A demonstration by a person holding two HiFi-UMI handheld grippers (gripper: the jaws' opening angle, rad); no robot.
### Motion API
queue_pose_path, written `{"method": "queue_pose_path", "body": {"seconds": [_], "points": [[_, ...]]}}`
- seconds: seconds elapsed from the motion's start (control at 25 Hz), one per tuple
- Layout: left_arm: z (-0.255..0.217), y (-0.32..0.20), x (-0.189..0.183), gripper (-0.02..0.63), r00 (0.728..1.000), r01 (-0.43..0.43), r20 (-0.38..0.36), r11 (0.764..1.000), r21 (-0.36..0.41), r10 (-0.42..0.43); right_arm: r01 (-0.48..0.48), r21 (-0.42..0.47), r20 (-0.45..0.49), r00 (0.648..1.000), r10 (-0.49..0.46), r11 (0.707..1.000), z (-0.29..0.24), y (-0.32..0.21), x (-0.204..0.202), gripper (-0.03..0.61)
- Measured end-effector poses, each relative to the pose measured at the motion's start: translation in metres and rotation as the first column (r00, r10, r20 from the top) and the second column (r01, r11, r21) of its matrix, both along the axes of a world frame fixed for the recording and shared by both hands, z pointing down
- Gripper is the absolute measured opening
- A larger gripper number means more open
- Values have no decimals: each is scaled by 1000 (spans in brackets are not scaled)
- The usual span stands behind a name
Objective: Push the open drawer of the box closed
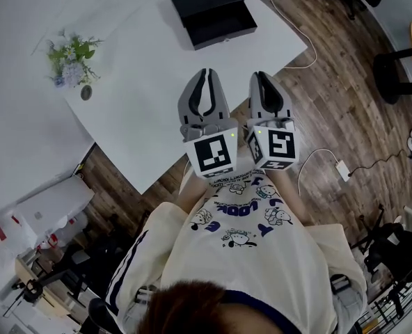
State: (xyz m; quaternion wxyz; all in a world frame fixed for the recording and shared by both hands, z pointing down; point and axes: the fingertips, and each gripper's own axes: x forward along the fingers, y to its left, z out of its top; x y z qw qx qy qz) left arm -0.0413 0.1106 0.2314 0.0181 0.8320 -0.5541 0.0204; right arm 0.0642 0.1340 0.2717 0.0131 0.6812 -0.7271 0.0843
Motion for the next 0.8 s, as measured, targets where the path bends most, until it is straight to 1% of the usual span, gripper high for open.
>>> {"method": "queue_pose_path", "body": {"seconds": [0.4, 0.56, 0.8], "points": [[9, -37, 10, 37, 998, -55, 8, 998, -25, 56, -54, -49, 28, 998, 55, 997, 16, -32, 10, 46], [17, -50, 7, 37, 998, -60, 16, 997, -41, 61, -55, -68, 29, 998, 57, 996, 23, -44, 6, 46], [29, -66, 1, 37, 999, -43, 29, 996, -73, 46, -42, -98, 28, 999, 45, 994, 33, -57, 1, 46]]}}
